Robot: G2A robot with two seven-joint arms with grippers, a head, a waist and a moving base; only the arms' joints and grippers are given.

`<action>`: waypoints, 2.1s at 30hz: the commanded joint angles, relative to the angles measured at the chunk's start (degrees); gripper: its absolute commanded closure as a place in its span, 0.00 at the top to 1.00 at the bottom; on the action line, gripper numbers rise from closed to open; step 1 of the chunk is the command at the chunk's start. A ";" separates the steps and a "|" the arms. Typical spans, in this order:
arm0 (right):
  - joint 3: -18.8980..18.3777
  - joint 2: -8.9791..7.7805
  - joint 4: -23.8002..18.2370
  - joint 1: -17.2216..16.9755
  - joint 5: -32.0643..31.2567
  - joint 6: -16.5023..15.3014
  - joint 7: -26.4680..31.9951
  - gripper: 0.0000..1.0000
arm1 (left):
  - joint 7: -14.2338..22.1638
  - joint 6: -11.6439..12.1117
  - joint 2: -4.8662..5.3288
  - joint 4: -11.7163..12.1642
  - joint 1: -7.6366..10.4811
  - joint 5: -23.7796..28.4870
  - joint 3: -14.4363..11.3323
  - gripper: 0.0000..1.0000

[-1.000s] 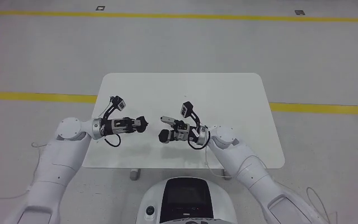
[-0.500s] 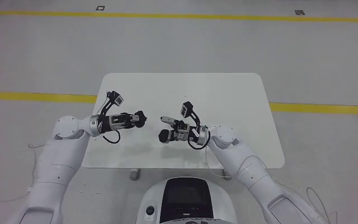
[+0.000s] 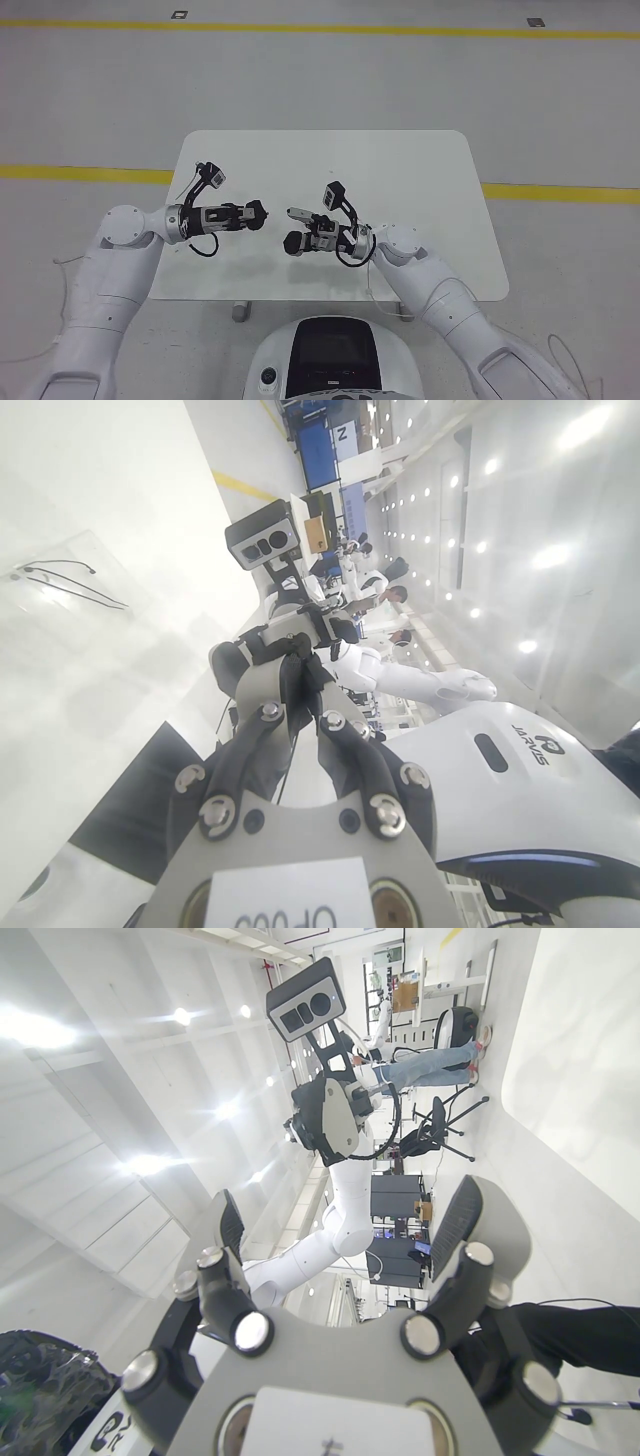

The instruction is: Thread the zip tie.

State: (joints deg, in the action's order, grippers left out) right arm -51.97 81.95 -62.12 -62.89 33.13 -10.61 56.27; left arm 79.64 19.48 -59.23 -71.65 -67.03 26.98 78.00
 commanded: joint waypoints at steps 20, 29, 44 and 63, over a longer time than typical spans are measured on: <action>-5.24 -2.86 -6.93 -2.68 -11.11 4.84 -4.65 1.00 | 0.00 0.00 0.00 0.00 0.00 0.00 0.00 0.00; -5.19 -4.63 -13.74 -3.28 -28.11 14.58 -11.08 1.00 | 0.00 0.00 0.00 0.00 0.00 0.00 0.00 0.00; -2.85 -4.65 -15.73 1.50 -36.15 24.30 -11.12 1.00 | 0.00 0.00 0.00 0.00 0.00 0.00 0.00 0.00; 7.95 -1.42 -5.48 13.53 -49.97 30.09 -8.59 1.00 | 0.00 0.00 0.00 0.00 0.00 0.00 0.00 0.00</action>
State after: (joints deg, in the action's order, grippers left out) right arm -44.02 80.52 -67.60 -49.36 -16.84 19.48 47.68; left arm 79.64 19.48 -59.23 -71.65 -67.03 26.98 78.00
